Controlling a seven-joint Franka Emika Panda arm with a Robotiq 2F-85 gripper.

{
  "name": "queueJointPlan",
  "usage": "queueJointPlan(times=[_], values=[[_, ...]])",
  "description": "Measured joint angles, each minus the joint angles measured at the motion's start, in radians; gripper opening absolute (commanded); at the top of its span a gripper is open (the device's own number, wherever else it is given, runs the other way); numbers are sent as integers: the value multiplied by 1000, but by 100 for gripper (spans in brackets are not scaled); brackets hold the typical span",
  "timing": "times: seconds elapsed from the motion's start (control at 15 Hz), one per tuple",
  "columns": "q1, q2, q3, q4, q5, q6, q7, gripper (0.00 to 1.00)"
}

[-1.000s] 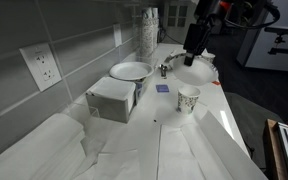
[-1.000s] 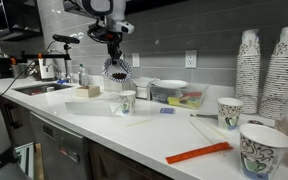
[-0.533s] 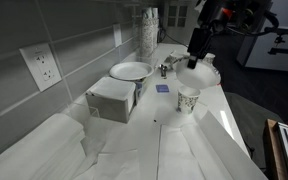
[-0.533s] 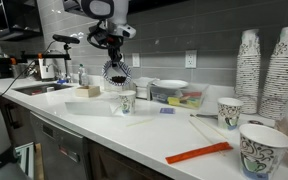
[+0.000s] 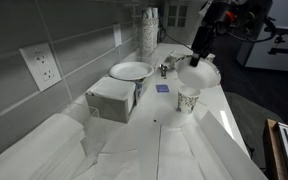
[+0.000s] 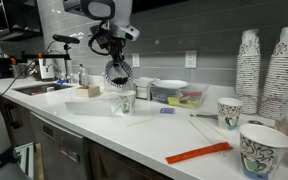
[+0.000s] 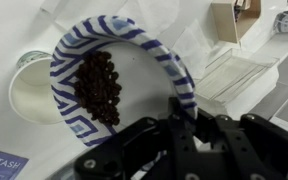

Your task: Place the coffee beans from the bowl in the coffee cup on the left.

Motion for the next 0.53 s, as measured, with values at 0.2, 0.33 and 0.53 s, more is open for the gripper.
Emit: queueJointPlan(times=[0.2, 0.33, 0.53], values=[[-12, -1, -14, -16, 43, 0, -46, 2], [-20, -1, -21, -26, 69, 0, -76, 2], [-33, 0, -26, -40, 103, 1, -116, 2]])
